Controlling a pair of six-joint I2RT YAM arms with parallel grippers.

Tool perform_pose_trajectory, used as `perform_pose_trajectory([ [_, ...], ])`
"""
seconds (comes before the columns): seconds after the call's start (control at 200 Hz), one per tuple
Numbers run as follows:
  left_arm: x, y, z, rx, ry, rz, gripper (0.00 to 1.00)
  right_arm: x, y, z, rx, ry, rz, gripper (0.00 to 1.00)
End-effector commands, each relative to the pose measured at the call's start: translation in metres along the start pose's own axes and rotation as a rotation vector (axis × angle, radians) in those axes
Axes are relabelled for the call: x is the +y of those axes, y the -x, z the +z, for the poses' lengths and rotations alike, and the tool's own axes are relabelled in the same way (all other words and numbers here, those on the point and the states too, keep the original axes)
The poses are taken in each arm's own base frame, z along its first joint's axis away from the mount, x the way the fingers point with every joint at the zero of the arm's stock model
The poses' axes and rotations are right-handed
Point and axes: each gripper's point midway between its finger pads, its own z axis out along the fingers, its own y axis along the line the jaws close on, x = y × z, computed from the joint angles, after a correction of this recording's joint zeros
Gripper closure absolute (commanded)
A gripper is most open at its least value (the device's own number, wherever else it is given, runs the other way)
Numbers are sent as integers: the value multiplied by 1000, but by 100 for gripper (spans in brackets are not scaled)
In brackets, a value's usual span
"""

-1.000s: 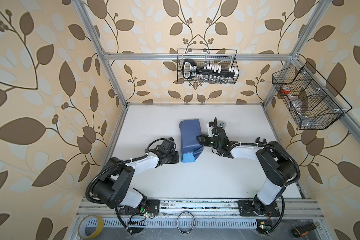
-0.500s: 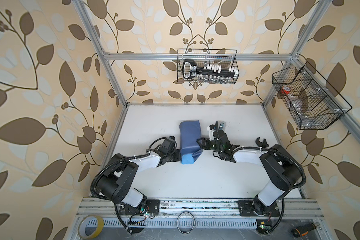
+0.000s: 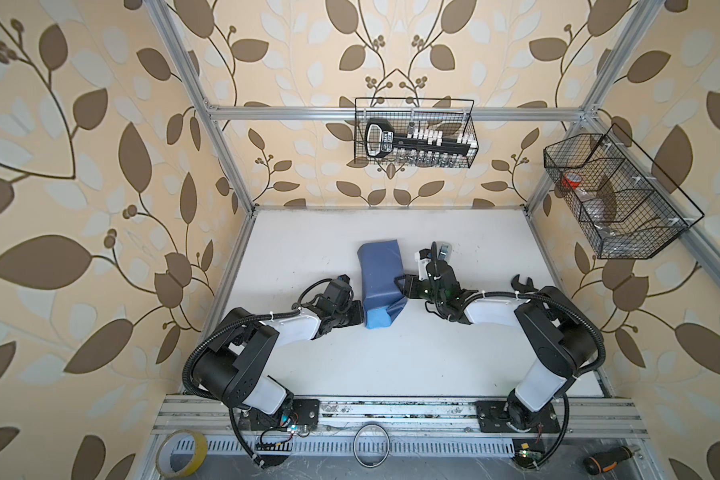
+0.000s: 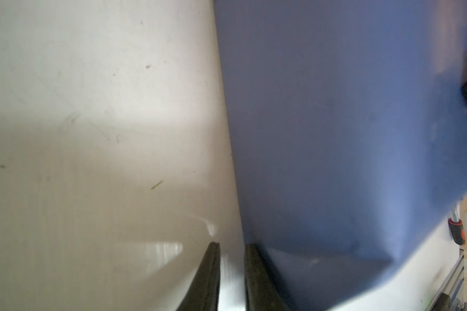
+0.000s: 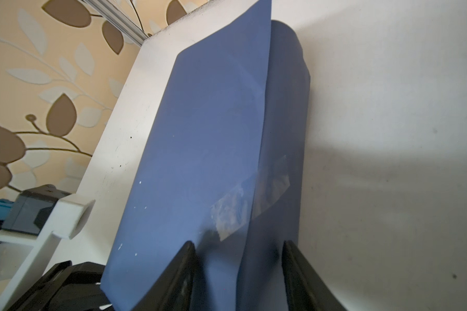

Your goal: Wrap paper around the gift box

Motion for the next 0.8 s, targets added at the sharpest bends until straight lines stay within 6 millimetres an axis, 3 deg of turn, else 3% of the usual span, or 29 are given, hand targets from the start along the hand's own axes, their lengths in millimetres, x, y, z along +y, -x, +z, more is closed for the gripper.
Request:
perform_pose_trajectory([
  [0.0, -16, -3, -2, -4, -68, -2, 80, -8, -21, 7, 57, -28, -3, 48],
  [0.18, -31, -6, 0, -14, -95, 7, 81, -7, -24, 7, 61, -26, 2, 48],
  [0.435, -37, 13, 1, -80, -89, 13, 81, -7, -29, 9, 67, -23, 8, 49],
  [0.795, -44, 24, 7, -108, -95, 22, 81, -8, -37, 13, 80, -19, 19, 50],
])
